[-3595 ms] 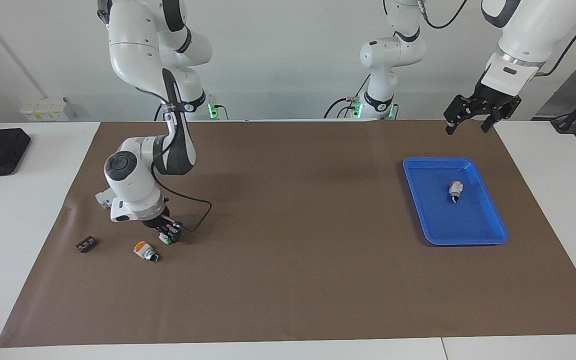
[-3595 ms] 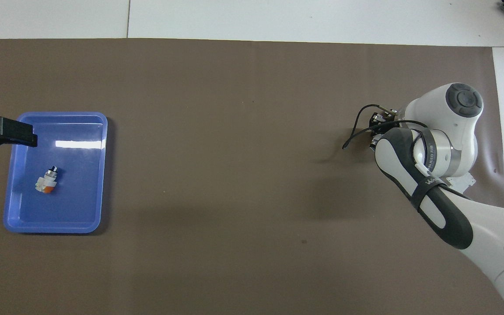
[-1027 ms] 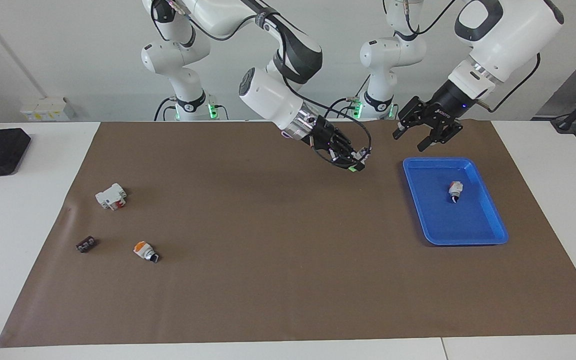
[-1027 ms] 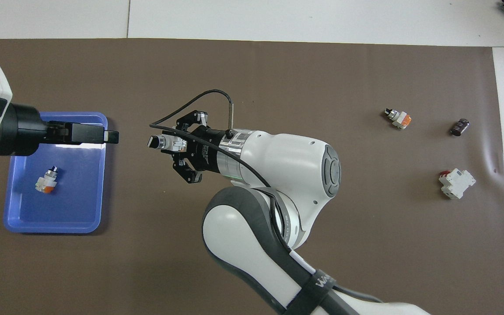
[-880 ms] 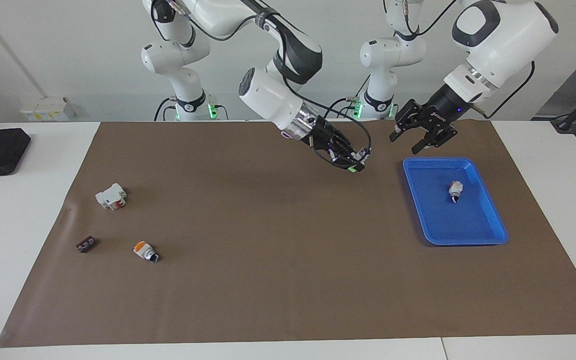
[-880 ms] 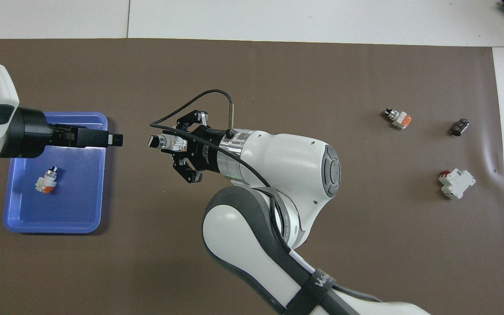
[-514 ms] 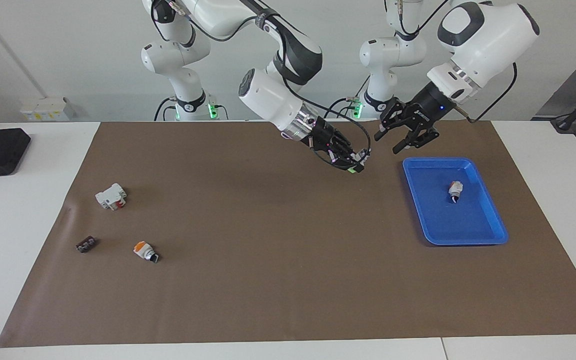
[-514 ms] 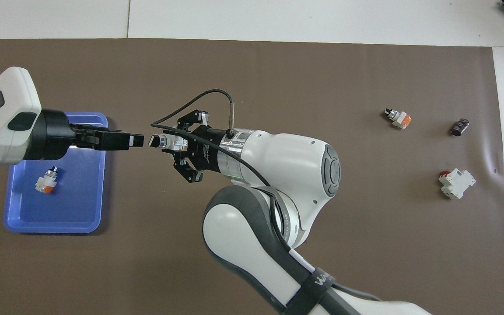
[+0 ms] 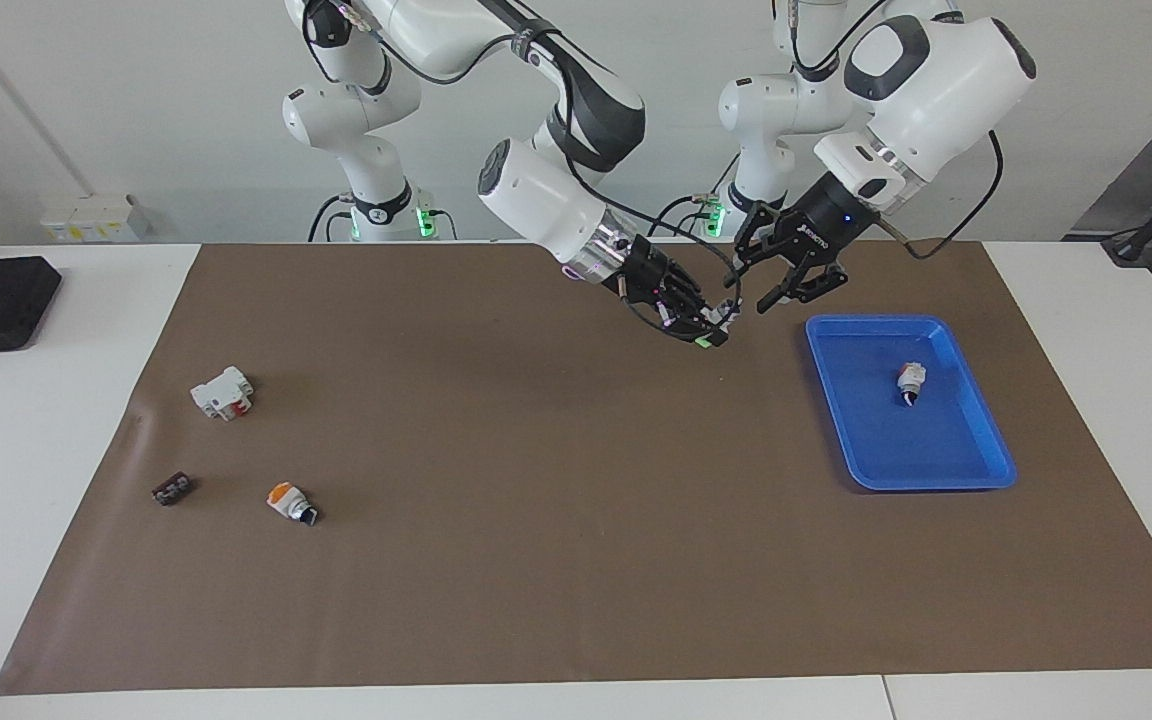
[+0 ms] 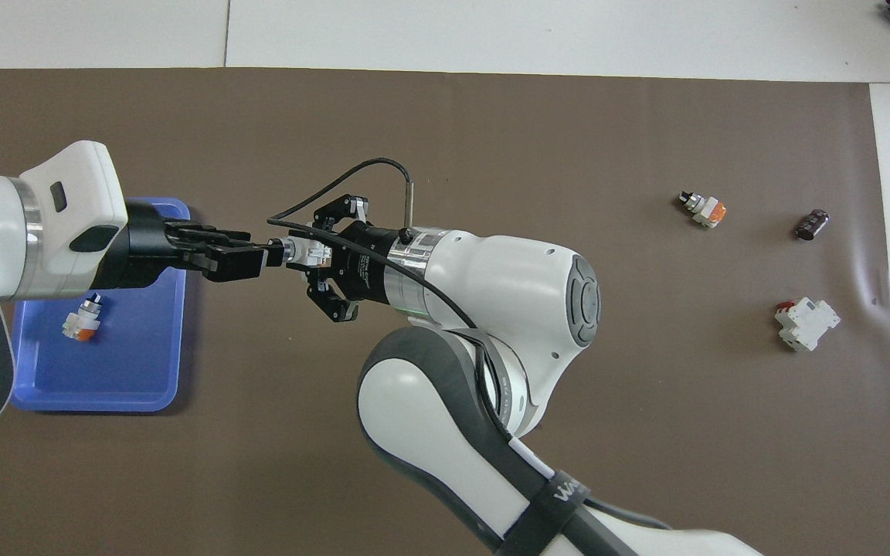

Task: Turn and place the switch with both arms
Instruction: 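Reach the left gripper to the switch held by the right gripper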

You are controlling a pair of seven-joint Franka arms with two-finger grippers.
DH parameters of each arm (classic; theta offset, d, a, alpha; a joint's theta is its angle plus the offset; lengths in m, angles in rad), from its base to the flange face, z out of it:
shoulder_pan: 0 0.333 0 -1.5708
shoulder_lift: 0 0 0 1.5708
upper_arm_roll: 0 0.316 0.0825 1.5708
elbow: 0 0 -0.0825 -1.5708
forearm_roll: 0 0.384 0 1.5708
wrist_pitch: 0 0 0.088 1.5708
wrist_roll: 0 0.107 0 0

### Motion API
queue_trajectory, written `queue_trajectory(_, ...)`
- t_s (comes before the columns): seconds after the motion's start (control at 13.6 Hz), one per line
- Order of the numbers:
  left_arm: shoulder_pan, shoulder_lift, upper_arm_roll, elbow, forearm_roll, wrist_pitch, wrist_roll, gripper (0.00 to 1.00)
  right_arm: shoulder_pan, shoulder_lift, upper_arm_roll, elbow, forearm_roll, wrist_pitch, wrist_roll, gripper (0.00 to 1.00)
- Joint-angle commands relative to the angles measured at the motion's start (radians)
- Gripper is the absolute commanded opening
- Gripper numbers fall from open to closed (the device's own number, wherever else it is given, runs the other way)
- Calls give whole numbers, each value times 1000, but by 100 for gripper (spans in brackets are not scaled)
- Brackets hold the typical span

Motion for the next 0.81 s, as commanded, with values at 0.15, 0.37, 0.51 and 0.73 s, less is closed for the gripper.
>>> queue_trajectory(0.15,-12,-35,10,-59,-18,47,69,50,-1,1,3,-2,-18,22,19,0)
queue_trajectory(0.37,-34,-34,10,-63,-18,74,70,47,-1,3,3,-2,-18,22,17,0)
queue_trajectory(0.51,-45,-32,10,-65,-18,79,73,43,-1,1,3,-2,-18,22,17,0)
queue_trajectory(0.73,-45,-35,10,-76,-18,82,95,39,-1,1,3,-2,-18,22,17,0)
